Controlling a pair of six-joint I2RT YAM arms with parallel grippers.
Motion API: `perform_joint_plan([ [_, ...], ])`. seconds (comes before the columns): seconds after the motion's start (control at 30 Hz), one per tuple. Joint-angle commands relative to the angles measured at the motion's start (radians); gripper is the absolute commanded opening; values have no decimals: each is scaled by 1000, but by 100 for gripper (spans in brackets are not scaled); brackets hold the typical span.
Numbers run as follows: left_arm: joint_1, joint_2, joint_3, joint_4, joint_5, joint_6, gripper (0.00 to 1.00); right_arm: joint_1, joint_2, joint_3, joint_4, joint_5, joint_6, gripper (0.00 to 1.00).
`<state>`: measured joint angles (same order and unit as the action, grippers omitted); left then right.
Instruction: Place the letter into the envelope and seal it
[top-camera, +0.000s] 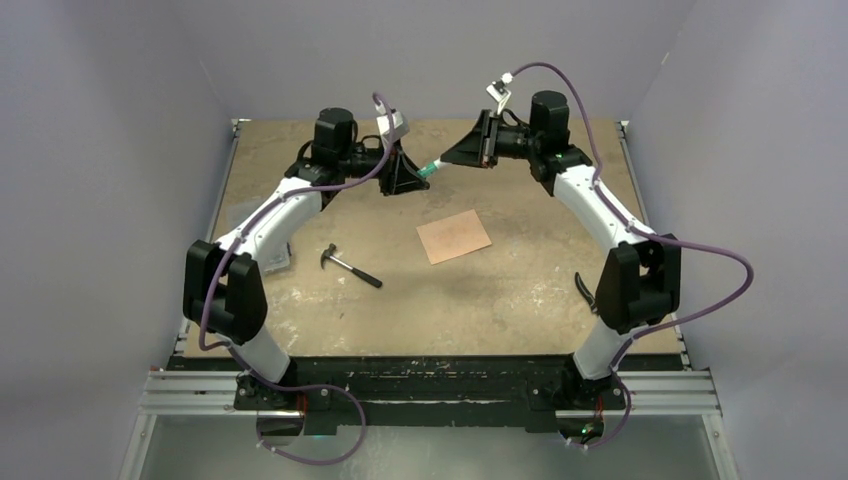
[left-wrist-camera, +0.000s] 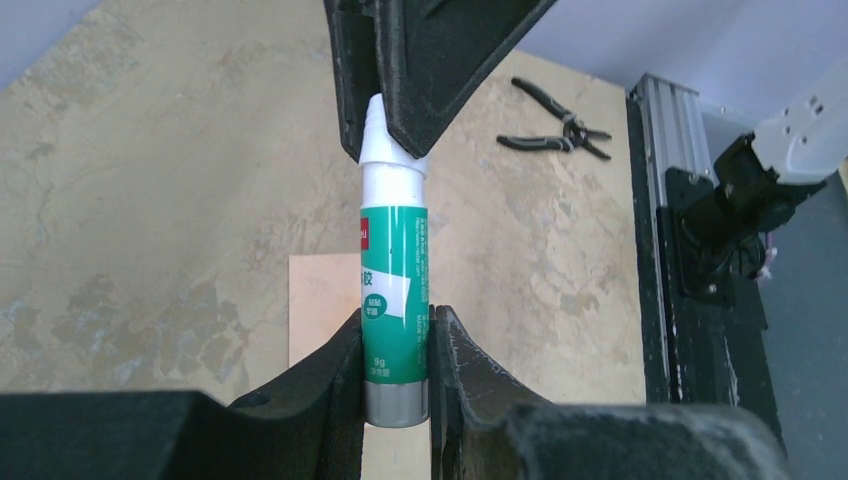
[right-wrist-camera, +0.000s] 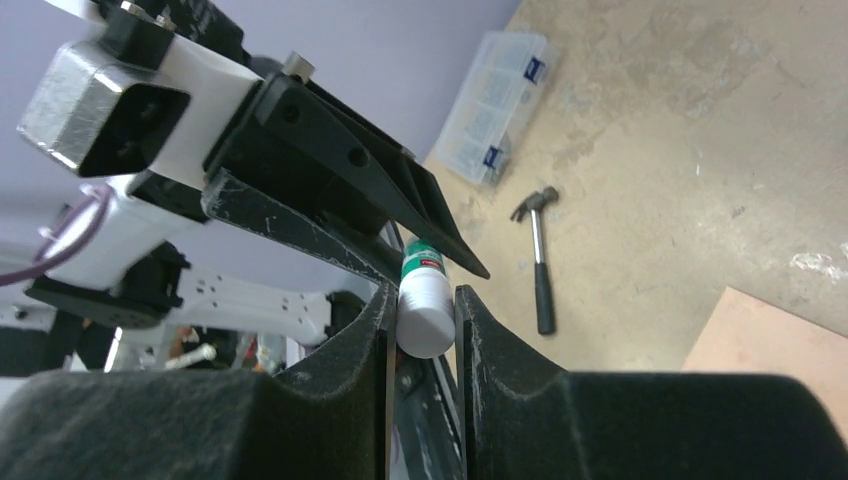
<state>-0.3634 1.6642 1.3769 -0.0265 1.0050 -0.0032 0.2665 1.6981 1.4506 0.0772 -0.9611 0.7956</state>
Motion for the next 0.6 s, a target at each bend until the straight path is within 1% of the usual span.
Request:
perform_joint_plan([
  [0.0, -15, -15, 61, -216, 40, 296, 0, 14, 26, 101, -306, -91, -284, 0],
  [0.07, -17, -25, 57, -220, 28, 327, 0, 19, 37, 115, -371, -88, -343, 0],
  [0.13, -17, -27, 51, -193, 19, 326, 0, 25, 41, 113, -401, -93, -372, 0],
  [0.23, -23, -30, 26, -103, 16, 270, 0, 40, 43, 105, -407, -94, -385, 0],
  [0.43, -48, -64, -101, 288, -36, 38, 0, 78, 62, 91, -397, -103, -378, 0],
  [0.57, -63, -74, -150, 429, -97, -55, 0, 89, 59, 55, -351, -128, -347, 0],
])
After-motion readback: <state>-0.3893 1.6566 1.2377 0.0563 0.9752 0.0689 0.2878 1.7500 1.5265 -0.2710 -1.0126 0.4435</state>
